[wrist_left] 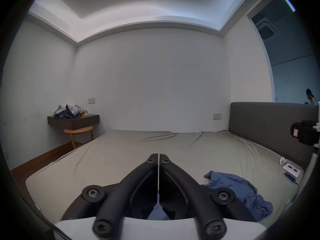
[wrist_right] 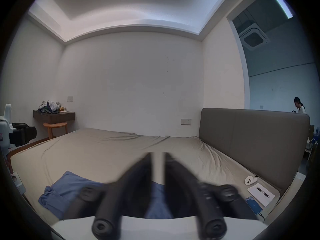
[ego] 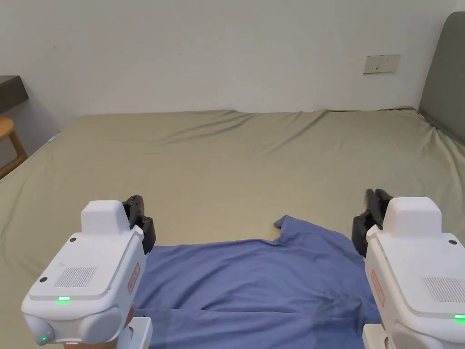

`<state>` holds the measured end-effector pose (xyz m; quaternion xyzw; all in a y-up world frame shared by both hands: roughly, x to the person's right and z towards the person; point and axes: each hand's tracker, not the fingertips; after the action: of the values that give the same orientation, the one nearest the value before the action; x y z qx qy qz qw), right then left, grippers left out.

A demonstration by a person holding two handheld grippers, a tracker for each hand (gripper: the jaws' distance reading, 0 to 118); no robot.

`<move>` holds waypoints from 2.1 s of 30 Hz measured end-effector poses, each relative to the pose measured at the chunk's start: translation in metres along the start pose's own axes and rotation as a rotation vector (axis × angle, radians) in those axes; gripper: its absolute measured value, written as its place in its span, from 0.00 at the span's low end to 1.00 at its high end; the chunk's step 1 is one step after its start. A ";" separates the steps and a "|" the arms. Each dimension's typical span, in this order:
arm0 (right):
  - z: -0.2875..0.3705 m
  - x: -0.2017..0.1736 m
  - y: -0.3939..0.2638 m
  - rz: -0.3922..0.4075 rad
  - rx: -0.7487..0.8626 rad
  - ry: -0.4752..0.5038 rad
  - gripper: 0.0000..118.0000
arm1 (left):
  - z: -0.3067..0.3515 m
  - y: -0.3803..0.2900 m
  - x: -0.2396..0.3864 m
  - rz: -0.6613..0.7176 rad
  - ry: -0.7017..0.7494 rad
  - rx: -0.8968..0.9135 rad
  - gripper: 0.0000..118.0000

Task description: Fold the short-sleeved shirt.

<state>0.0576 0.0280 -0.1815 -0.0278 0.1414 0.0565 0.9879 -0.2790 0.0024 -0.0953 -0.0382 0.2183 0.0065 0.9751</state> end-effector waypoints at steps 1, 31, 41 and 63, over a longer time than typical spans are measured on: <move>0.000 -0.001 0.000 -0.004 0.002 -0.006 0.03 | 0.000 -0.001 -0.002 0.005 -0.011 -0.001 0.00; -0.187 -0.015 -0.056 0.018 -0.188 -0.034 0.03 | -0.324 -0.138 -0.113 0.120 0.052 -0.833 0.89; -0.219 0.000 -0.088 0.015 -0.300 -0.095 0.03 | -0.340 -0.191 -0.110 0.072 0.081 -0.892 0.26; -0.428 0.054 -0.219 -0.032 -0.930 0.048 0.83 | -0.272 -0.108 -0.100 0.132 -0.044 -0.674 0.04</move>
<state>0.0171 -0.2142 -0.5985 -0.4715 0.1234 0.0981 0.8677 -0.4823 -0.1259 -0.2904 -0.3438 0.1850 0.1419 0.9096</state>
